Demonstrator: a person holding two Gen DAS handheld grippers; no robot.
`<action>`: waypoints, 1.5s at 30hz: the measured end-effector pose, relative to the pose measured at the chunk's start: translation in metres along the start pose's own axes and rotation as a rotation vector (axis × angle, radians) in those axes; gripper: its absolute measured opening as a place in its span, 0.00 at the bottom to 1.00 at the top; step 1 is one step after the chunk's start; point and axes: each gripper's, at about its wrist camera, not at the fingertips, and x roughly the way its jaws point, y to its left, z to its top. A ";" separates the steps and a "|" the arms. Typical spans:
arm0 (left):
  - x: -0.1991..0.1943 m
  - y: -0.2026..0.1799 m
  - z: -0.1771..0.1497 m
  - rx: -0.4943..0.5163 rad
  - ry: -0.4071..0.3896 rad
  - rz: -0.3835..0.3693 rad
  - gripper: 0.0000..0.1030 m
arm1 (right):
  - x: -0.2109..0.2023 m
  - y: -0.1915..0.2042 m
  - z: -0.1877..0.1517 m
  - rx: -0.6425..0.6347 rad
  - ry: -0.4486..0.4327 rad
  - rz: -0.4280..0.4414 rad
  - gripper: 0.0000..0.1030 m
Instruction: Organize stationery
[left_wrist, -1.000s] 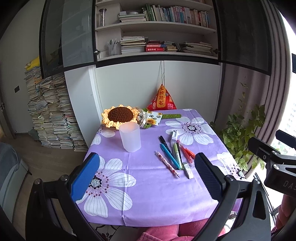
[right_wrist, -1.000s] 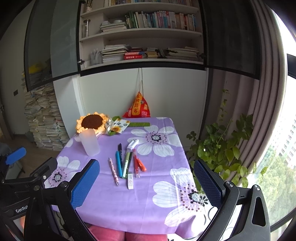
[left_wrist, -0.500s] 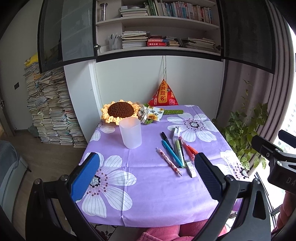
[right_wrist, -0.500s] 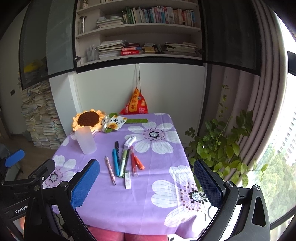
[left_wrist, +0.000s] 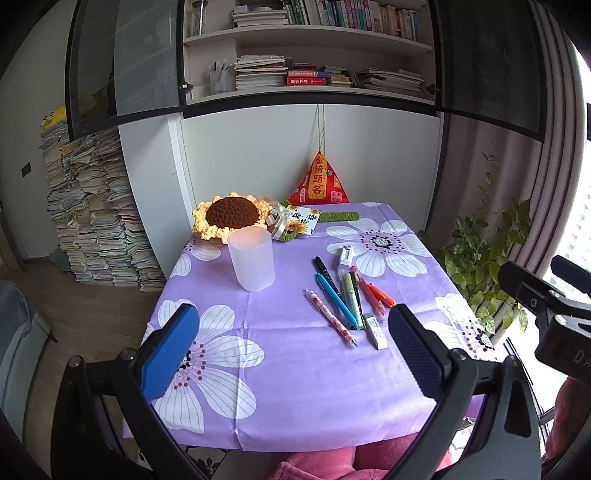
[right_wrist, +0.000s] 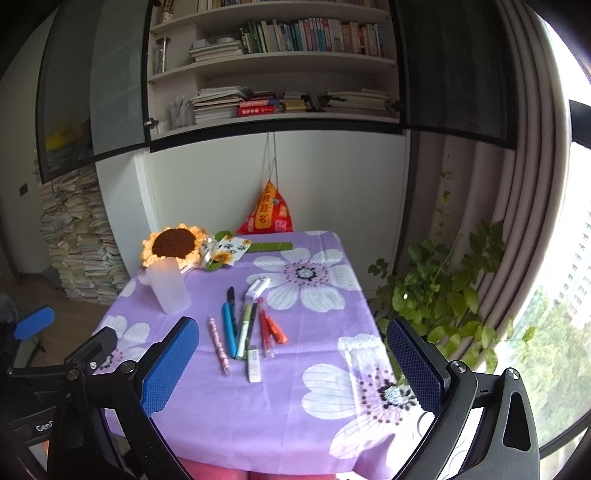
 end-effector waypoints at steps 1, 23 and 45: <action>0.001 -0.001 0.000 0.002 0.003 0.001 0.99 | 0.002 0.000 0.000 0.007 0.009 0.011 0.99; 0.046 -0.006 -0.006 0.010 0.107 -0.011 0.99 | 0.042 0.001 -0.005 -0.008 0.107 -0.006 0.99; 0.180 -0.007 -0.005 -0.051 0.398 -0.035 0.80 | 0.157 -0.013 -0.001 -0.007 0.294 0.032 0.82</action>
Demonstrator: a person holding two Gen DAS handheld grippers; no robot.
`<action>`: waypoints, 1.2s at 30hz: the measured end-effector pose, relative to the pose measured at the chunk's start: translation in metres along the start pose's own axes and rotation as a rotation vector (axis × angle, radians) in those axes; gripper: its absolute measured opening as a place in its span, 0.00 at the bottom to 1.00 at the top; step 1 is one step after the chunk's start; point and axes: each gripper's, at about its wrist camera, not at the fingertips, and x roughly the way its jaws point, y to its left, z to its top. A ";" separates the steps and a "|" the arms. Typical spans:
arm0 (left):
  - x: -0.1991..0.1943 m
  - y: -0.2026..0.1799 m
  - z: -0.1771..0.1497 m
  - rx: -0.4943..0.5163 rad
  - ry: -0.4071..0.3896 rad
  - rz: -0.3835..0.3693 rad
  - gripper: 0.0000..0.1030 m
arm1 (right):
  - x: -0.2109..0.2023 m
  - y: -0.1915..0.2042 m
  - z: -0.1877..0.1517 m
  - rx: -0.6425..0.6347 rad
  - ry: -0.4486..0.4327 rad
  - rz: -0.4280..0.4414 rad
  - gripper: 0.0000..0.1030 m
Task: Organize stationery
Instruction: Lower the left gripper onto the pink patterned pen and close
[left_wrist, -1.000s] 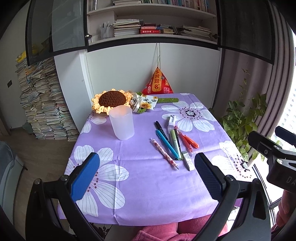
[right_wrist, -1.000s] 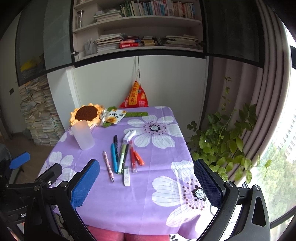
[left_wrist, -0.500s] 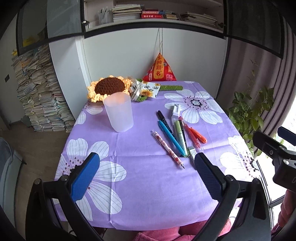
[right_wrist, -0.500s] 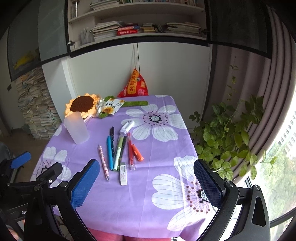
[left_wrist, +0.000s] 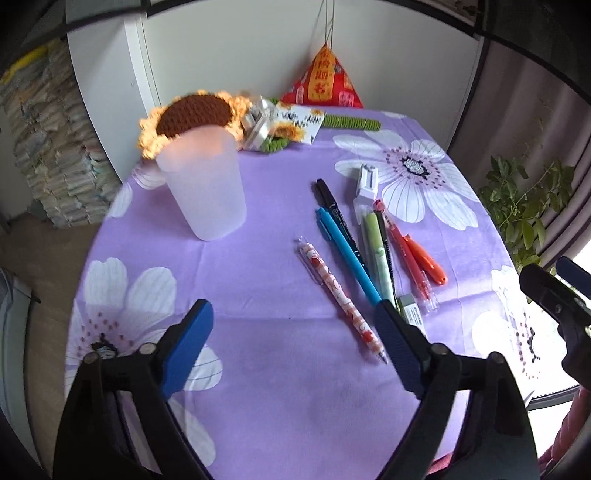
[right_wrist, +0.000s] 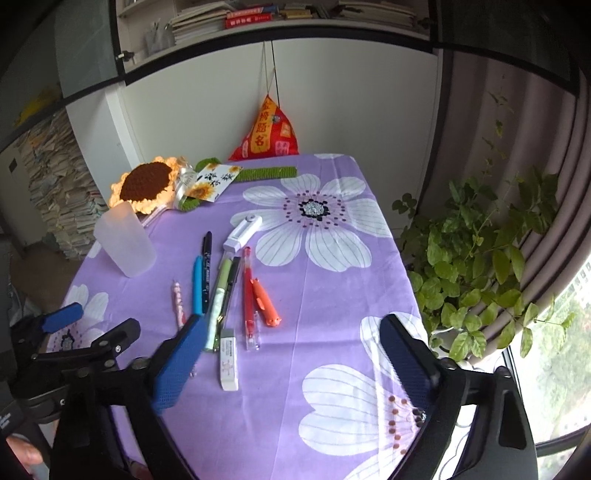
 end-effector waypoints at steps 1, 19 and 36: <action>0.007 0.001 0.003 -0.015 0.020 -0.013 0.78 | 0.005 -0.001 0.002 -0.002 0.010 0.000 0.80; 0.086 0.007 0.037 -0.109 0.224 -0.058 0.37 | 0.057 -0.006 0.027 0.000 0.102 0.026 0.70; 0.067 0.034 0.029 -0.100 0.173 -0.036 0.11 | 0.053 0.013 0.029 -0.047 0.111 0.083 0.70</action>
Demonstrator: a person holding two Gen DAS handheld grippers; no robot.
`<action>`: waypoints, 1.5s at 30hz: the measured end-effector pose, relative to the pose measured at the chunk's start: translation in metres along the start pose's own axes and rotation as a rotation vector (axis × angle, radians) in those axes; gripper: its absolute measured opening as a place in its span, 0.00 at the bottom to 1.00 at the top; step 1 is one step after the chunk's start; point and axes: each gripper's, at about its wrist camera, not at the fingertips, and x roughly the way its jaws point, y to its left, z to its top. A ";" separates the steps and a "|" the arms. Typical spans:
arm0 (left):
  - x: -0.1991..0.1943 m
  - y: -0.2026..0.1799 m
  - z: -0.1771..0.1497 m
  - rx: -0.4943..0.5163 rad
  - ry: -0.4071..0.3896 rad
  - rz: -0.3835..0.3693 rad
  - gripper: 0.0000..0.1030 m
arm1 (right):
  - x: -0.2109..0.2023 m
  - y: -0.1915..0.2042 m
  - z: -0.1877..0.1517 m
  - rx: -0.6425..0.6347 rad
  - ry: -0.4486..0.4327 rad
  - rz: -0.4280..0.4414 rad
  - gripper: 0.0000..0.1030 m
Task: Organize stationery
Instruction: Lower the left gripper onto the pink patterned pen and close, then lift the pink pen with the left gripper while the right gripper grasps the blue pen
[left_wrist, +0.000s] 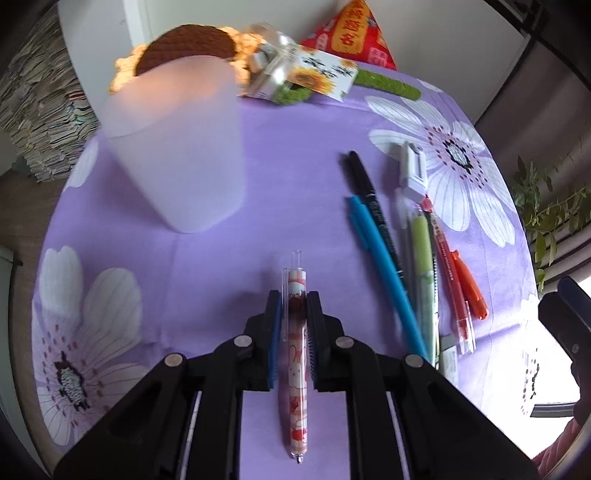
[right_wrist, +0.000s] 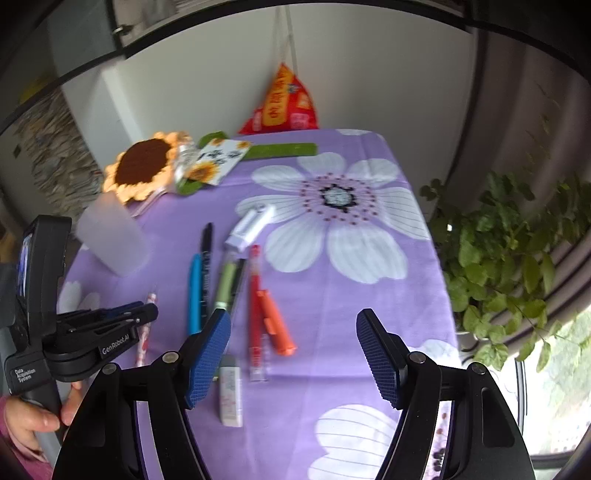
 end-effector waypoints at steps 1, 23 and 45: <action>-0.004 0.004 -0.002 -0.006 -0.009 0.002 0.11 | 0.001 0.005 0.000 -0.013 0.003 0.018 0.70; -0.056 0.064 -0.019 -0.035 -0.140 -0.041 0.11 | 0.086 0.108 0.018 -0.322 0.061 0.104 0.48; -0.057 0.070 -0.010 -0.024 -0.148 -0.069 0.11 | 0.128 0.118 0.038 -0.351 0.132 0.104 0.34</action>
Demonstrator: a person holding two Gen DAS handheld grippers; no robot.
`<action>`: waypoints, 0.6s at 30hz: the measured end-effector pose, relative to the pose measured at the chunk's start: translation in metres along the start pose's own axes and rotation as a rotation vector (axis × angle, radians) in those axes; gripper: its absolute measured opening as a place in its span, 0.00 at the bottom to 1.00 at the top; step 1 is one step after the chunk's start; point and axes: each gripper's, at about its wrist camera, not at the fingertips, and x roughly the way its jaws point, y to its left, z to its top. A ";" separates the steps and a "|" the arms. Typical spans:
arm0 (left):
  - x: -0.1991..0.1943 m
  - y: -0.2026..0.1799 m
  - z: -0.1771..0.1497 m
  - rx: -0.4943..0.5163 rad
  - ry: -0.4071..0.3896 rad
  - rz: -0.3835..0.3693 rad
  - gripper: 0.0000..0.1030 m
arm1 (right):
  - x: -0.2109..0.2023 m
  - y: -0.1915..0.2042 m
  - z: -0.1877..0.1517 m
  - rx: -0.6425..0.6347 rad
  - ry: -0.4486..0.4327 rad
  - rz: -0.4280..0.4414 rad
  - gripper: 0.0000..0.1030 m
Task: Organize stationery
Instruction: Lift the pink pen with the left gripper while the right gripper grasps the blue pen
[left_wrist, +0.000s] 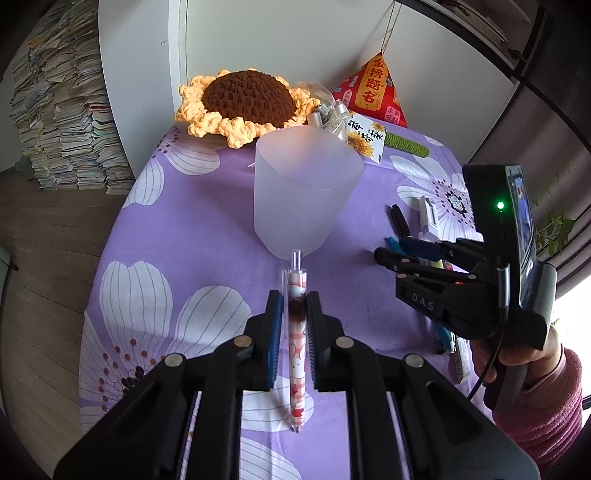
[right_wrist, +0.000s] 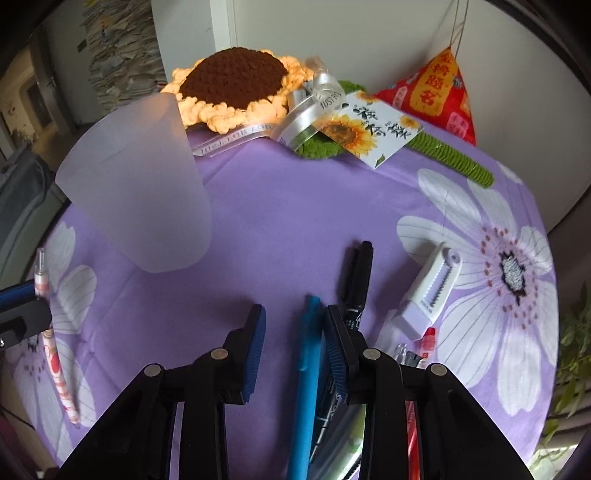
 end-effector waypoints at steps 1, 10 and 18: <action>-0.002 0.000 0.000 -0.001 -0.003 0.000 0.11 | -0.001 -0.002 -0.001 0.018 0.011 0.007 0.34; -0.033 -0.008 0.008 0.033 -0.078 -0.028 0.11 | -0.016 -0.004 -0.010 0.090 0.034 0.049 0.13; -0.062 -0.008 0.026 0.036 -0.163 -0.025 0.11 | -0.097 0.006 -0.013 0.096 -0.173 0.086 0.11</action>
